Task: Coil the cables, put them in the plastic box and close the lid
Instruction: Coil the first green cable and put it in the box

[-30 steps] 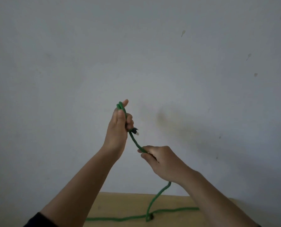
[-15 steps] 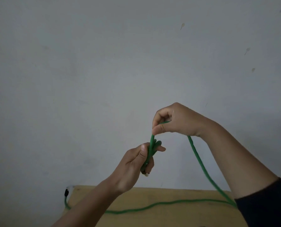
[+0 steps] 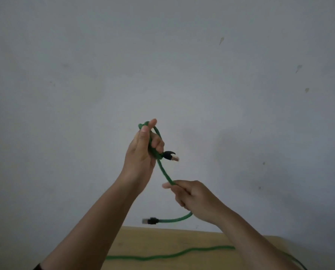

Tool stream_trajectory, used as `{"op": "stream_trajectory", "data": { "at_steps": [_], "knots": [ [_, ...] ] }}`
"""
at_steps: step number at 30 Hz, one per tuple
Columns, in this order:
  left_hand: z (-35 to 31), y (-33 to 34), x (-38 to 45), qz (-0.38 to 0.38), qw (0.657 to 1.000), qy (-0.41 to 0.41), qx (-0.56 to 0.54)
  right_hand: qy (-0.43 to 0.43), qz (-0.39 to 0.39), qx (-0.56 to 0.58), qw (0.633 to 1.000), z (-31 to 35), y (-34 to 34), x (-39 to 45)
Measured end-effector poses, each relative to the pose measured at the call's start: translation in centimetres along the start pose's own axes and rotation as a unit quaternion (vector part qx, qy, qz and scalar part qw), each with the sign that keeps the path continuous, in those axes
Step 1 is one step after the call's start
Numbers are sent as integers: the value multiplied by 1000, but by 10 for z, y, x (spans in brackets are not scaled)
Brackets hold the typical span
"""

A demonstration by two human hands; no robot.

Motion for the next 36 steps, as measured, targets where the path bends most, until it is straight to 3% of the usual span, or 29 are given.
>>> {"op": "stream_trajectory", "data": {
  "at_steps": [3,5,7,11,18,21,24,28,32,36],
  "knots": [
    [8,-7,3,-49,972,37,227,-13,65,-86,994,24,-2,2],
    [21,-7,-3,-28,931,54,360,-26,98,-159,982,41,-12,7],
    [35,-8,-12,12,905,43,423,-42,90,-205,974,54,-29,12],
    [53,2,-36,100,927,-33,359,-52,54,-150,986,67,-60,19],
    [50,6,-42,141,963,-74,217,-113,-7,-48,992,62,-55,17],
    [45,4,-40,172,968,-85,163,-137,5,-8,990,60,-48,15],
    [40,-2,-38,139,976,-79,149,-131,-11,8,991,60,-50,14],
    [32,-10,-36,-1,970,21,240,-129,-62,9,990,61,-53,16],
    [34,-6,-41,-3,944,95,316,-113,-107,16,988,55,-54,17],
    [31,-8,-39,-30,946,114,302,-96,-91,13,991,55,-50,18]
  ]
}}
Point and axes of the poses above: each hand's wrist, its own x-axis towards the middle knuckle, its own y-axis out of the palm, z = x × y, the point moved 5 cm from there along x, towards the middle knuckle, and after that the axes turned 11 degrees about -y, right-handed, at the moved point
